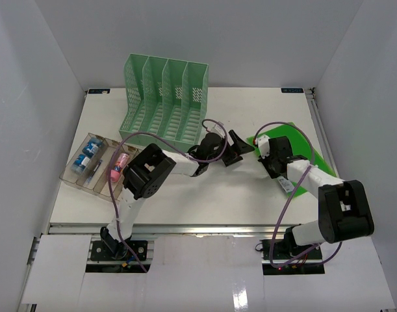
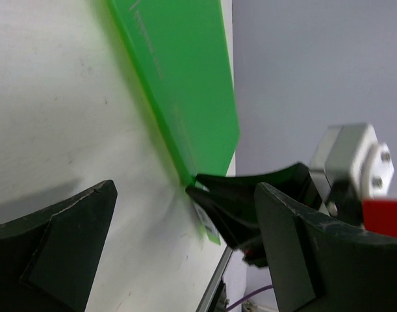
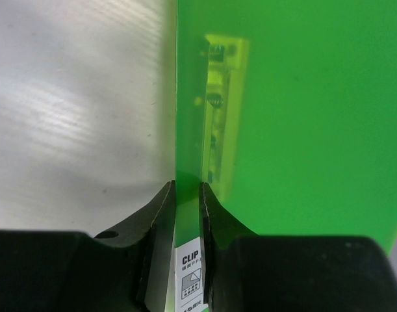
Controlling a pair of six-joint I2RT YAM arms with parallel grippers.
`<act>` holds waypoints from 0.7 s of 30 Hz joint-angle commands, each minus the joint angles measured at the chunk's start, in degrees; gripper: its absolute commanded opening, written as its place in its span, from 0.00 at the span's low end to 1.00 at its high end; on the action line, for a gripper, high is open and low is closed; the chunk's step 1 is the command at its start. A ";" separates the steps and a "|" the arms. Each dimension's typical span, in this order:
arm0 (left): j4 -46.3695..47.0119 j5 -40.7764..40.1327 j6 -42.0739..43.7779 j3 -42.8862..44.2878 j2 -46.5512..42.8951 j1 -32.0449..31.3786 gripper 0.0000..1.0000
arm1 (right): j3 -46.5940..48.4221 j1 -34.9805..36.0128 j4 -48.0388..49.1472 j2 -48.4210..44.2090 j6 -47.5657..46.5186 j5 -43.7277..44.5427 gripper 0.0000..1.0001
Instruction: Organize the desk
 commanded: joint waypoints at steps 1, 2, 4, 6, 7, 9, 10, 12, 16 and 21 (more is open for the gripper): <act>-1.11 0.69 -4.87 7.64 4.69 -1.13 0.98 | -0.84 -0.19 -8.77 -3.30 1.18 -8.53 0.08; -1.69 0.61 -5.38 8.84 5.63 -1.34 0.98 | -0.57 -0.28 -9.22 -3.77 1.13 -9.43 0.08; -2.94 0.33 -6.35 11.68 7.71 -1.73 0.98 | 0.30 -0.51 -10.50 -4.34 1.01 -11.48 0.08; -4.82 -0.04 -6.85 14.10 9.28 -1.99 0.98 | 1.18 -0.65 -11.62 -4.53 1.06 -13.51 0.08; -5.33 -0.28 -7.13 14.90 9.86 -2.08 0.98 | 1.49 -0.72 -12.01 -4.54 1.02 -14.33 0.08; -6.02 -0.79 -7.70 16.21 10.87 -2.22 0.98 | 2.02 -0.87 -12.69 -4.58 0.88 -15.80 0.08; -6.25 -1.02 -7.93 16.54 11.20 -2.27 0.98 | 2.16 -0.97 -12.93 -4.68 0.83 -16.37 0.08; -6.91 -1.51 -8.24 17.44 11.67 -2.29 0.98 | 2.43 -1.03 -13.37 -5.14 0.81 -17.70 0.08; -7.92 -1.98 -8.37 18.96 12.68 -2.52 0.90 | 3.08 -1.19 -14.24 -5.75 0.78 -19.54 0.08; -4.19 0.41 -9.61 19.60 14.54 -2.55 0.54 | 3.75 -1.19 -15.48 -6.50 0.44 -22.37 0.08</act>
